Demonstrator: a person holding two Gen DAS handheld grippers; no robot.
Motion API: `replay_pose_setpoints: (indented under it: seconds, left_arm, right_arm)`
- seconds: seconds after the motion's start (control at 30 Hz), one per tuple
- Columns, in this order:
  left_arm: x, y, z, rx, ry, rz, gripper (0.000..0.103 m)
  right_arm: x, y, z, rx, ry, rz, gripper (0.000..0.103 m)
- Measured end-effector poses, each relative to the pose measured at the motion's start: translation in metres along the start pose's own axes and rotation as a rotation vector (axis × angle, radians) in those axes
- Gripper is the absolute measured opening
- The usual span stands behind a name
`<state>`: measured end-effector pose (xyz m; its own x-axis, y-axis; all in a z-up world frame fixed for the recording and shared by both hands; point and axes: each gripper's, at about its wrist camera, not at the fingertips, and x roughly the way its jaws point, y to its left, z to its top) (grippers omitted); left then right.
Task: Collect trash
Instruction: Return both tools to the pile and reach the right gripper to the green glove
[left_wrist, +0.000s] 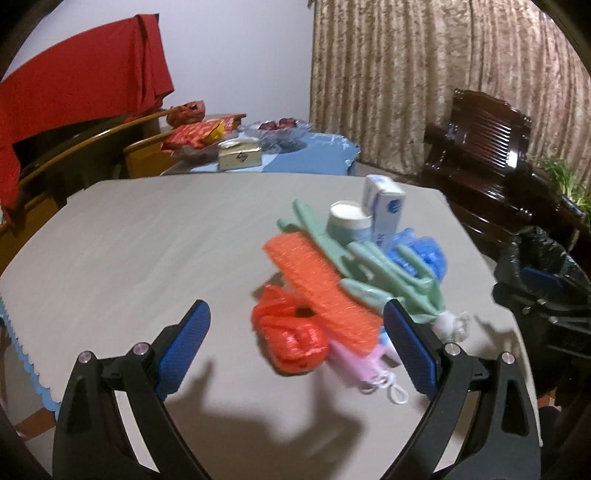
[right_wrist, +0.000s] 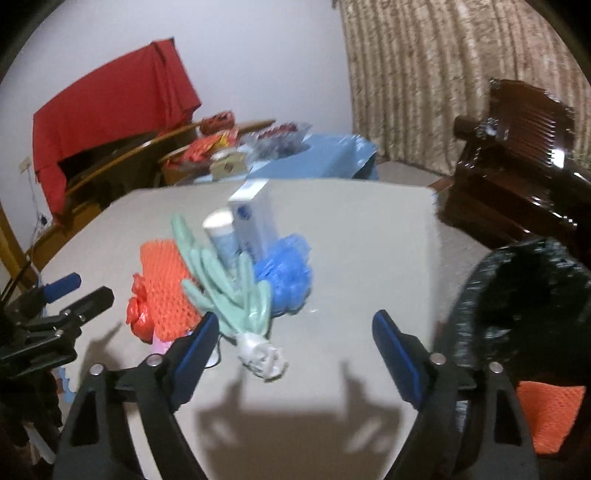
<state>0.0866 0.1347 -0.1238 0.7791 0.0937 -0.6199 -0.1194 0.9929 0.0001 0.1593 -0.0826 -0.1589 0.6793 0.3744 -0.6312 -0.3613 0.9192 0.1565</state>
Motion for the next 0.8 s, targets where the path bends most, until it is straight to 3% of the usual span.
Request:
replay_pose_setpoints:
  seconds: [0.57, 0.67, 0.8]
  left_arm:
    - [0.026, 0.030, -0.010, -0.047, 0.049, 0.021, 0.092]
    - [0.027, 0.028, -0.010, -0.043, 0.052, 0.016, 0.092]
    - [0.030, 0.026, -0.011, -0.044, 0.058, 0.011, 0.092]
  right_arm:
    - [0.070, 0.026, -0.009, -0.049, 0.126, 0.043, 0.077]
    - [0.080, 0.028, -0.012, -0.042, 0.160, 0.062, 0.069]
    - [0.080, 0.026, -0.014, -0.042, 0.173, 0.082, 0.044]
